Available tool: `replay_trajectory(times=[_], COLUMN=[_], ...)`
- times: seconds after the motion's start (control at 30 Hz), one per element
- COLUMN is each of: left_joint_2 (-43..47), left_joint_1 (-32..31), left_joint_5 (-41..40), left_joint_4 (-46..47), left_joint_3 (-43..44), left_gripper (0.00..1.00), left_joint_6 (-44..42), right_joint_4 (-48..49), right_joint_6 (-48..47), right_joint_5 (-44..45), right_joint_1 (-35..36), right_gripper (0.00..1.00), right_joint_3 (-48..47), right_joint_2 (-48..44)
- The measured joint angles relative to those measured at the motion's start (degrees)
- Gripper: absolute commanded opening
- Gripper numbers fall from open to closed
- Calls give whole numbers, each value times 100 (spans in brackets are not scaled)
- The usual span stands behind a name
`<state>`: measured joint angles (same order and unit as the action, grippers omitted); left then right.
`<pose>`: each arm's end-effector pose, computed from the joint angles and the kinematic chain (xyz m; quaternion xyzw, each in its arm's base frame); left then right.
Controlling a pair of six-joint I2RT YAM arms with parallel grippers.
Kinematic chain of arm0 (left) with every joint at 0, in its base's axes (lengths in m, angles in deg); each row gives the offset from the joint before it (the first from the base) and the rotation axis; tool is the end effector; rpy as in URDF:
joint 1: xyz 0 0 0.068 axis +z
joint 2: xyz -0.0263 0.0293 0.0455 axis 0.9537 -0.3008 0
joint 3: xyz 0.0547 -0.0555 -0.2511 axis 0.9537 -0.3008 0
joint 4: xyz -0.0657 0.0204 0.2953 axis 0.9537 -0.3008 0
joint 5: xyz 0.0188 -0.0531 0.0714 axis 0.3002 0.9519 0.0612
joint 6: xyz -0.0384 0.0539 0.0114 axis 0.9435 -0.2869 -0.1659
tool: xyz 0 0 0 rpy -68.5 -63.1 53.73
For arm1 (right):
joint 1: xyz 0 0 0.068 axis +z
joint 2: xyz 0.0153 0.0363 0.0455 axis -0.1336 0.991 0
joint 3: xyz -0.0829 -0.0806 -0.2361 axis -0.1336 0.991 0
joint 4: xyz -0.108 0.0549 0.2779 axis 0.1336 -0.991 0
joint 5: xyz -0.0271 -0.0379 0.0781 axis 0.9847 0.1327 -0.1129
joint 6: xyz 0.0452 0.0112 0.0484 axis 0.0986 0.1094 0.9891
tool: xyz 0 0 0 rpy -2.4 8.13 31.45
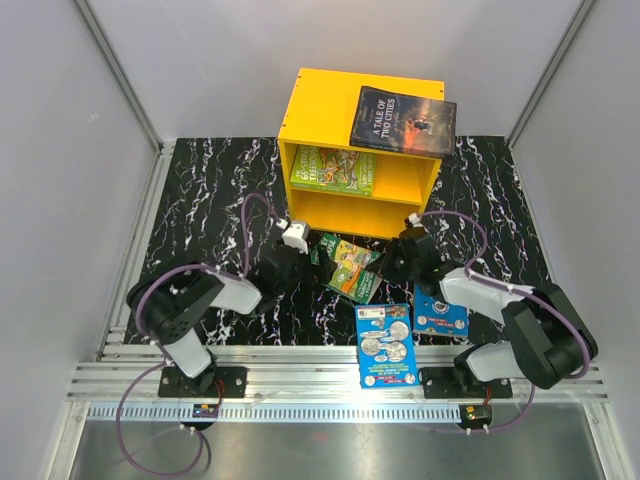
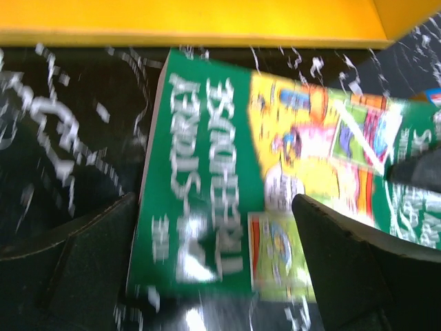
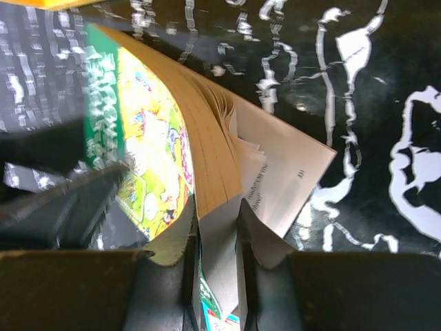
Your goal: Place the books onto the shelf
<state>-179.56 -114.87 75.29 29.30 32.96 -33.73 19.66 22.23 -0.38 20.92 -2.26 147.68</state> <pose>0.2499 -0.2216 0.0672 0.0844 0.8329 -0.2814 0.4690 0.2664 0.1514 0.1049 0.1166 0.9060 0.2817 0.2937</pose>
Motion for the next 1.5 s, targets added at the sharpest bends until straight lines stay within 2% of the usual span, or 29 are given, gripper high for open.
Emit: replay_trajectory(times=[0.23, 0.37, 0.53, 0.77, 0.9, 1.03, 1.1, 1.17, 1.2, 1.27, 1.3, 1.37, 1.47, 1.5], left_joint_2=[1598, 2557, 2898, 1700, 433, -1071, -1410, -1532, -1561, -1659, -1757, -1862, -1851, -1840], left_joint_1=[-28, -9, 11, 15, 26, 37, 9, -48, -81, -125, -146, -214, -240, -245], left_joint_5=[-262, -450, -387, 24, 223, 498, 511, 459, 415, 348, 332, 332, 433, 439], left_joint_4=[-498, -741, -439, 688, 2332, 3952, 4199, 4269, 4273, 4223, 4138, 4179, 4109, 4118], left_joint_3=[-885, -1298, -1576, -1939, -2122, -1703, -1473, -1377, -1373, -1390, -1414, -1436, -1447, -1480], left_gripper=[99, 99, 99, 99, 99, 99, 97, 90, 71, 38, 2, 0, 0, 0], left_joint_6=[975, 1515, 2315, 3521, 4253, 5206, 5469, 5639, 5685, 5766, 5788, 6098, 6089, 6085], right_joint_4=[-468, -660, -549, -302, -243, 13, 138, 234, 278, 310, 317, 175, 76, 55], right_joint_6=[166, 369, 833, 1423, 1628, 1812, 1902, 1980, 2013, 2057, 2065, 1989, 1985, 1969], right_joint_5=[146, 238, 190, 79, -9, -221, -354, -470, -514, -590, -608, -603, -623, -627], right_joint_1=[24, 26, 26, 26, 26, 26, 26, 31, 35, 39, 50, 133, 122, 129], right_gripper=[0, 0, 0, 0, 0, 0, 0, 0, 0, 0, 0, 0, 0, 3], right_joint_3=[20, 63, 275, 463, 479, 573, 662, 763, 813, 879, 907, 990, 1082, 1082], right_joint_2=[-750, -881, -914, -1165, -1311, -1303, -1285, -1285, -1285, -1298, -1318, -1333, -1366, -1399])
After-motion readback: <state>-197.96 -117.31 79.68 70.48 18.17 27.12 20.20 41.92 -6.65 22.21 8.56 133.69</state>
